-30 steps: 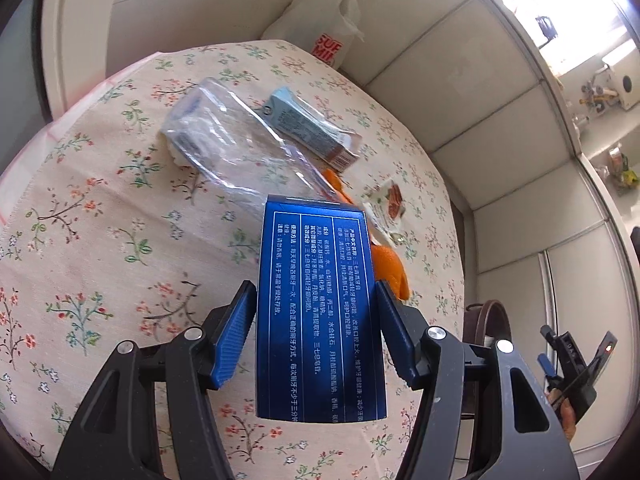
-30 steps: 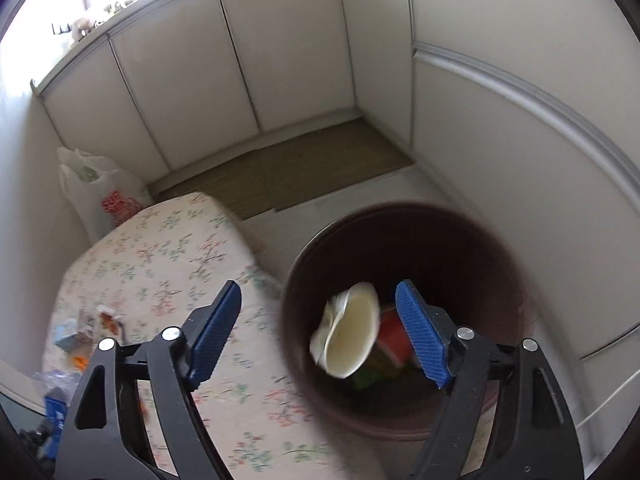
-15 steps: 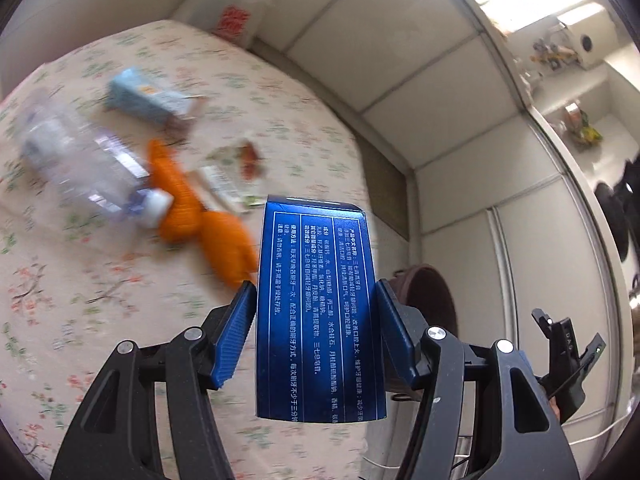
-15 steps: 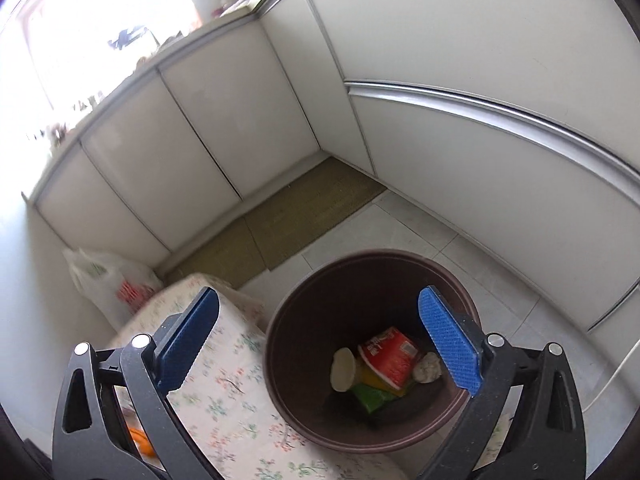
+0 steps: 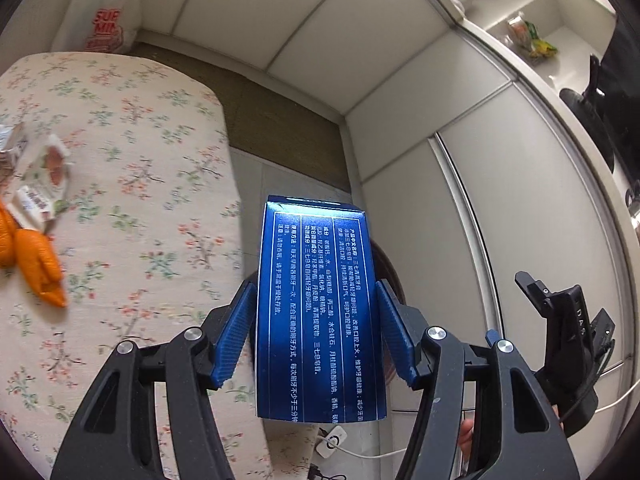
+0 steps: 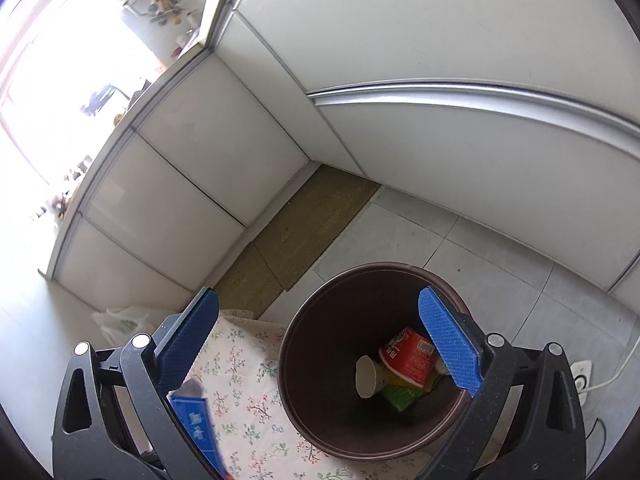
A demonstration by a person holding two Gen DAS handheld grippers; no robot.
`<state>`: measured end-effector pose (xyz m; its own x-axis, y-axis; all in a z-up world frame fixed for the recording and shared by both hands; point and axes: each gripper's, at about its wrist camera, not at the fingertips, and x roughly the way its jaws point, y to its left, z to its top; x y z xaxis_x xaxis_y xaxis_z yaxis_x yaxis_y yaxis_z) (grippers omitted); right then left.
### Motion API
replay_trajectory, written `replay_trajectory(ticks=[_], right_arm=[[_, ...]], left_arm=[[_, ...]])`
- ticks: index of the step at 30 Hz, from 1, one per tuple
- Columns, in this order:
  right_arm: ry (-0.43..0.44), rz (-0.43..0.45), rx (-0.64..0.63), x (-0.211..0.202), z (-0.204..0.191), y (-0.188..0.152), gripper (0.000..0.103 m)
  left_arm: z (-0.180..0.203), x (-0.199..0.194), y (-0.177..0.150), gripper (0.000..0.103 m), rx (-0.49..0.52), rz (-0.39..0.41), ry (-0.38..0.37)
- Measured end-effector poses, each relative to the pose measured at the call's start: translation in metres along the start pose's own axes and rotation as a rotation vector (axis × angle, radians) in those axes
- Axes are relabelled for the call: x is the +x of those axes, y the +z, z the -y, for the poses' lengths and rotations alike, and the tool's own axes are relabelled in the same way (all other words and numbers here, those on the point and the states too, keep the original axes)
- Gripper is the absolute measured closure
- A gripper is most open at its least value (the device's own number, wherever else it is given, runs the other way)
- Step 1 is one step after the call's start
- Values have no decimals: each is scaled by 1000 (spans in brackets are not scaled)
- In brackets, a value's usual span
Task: Collect trash
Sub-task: 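Open the left tool over the brown bin to drop the blue box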
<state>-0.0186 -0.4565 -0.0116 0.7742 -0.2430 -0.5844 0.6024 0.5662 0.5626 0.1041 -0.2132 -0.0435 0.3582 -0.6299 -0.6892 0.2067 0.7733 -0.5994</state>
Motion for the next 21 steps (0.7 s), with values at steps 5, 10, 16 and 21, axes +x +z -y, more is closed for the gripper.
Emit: replay_trajectory(ticks=[5, 10, 16, 21], right_arm=[[26, -23, 44, 8, 4, 1, 7], [36, -37, 70, 13, 5, 2, 7], [41, -50, 61, 14, 1, -1, 7], [53, -72, 38, 17, -9, -3, 7]], left_arm=[[21, 21, 0, 42, 40, -34, -9], [29, 42, -2, 36, 62, -83, -15], [21, 43, -6, 29, 55, -100, -6], [-3, 25, -14, 29, 79, -73, 74]])
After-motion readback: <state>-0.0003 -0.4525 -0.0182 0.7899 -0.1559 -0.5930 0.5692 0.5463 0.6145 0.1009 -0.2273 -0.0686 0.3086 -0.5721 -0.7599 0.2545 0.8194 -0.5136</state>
